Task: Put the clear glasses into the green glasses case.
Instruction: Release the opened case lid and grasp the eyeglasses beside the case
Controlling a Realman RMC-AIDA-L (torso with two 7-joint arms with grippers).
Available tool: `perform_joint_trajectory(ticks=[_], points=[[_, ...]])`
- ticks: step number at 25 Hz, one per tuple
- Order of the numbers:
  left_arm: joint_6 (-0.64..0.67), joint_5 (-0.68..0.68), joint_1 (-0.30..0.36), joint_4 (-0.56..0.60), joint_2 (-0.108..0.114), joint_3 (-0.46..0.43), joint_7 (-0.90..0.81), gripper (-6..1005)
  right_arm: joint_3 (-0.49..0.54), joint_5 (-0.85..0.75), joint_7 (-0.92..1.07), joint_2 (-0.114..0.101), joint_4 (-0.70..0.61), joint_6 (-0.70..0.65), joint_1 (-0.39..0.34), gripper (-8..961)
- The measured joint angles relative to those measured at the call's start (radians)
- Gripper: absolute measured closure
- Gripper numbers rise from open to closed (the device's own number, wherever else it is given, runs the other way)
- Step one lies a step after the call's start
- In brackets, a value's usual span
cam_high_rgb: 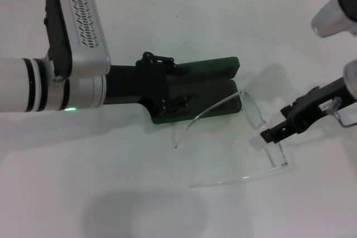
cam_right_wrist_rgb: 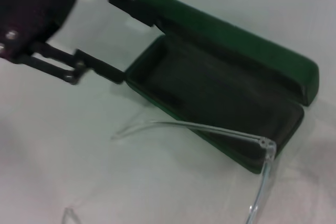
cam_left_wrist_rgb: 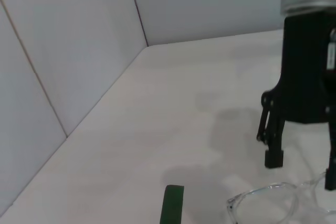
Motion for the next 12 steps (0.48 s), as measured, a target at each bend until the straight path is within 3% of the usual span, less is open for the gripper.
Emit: perform_joint_trajectory(ticks=[12], points=[[-0.006, 0.000, 0.000, -0.009, -0.001, 0.002, 0.024, 482, -0.043, 0.031, -0.002, 0.001, 0.101, 0.093, 0.015, 264]])
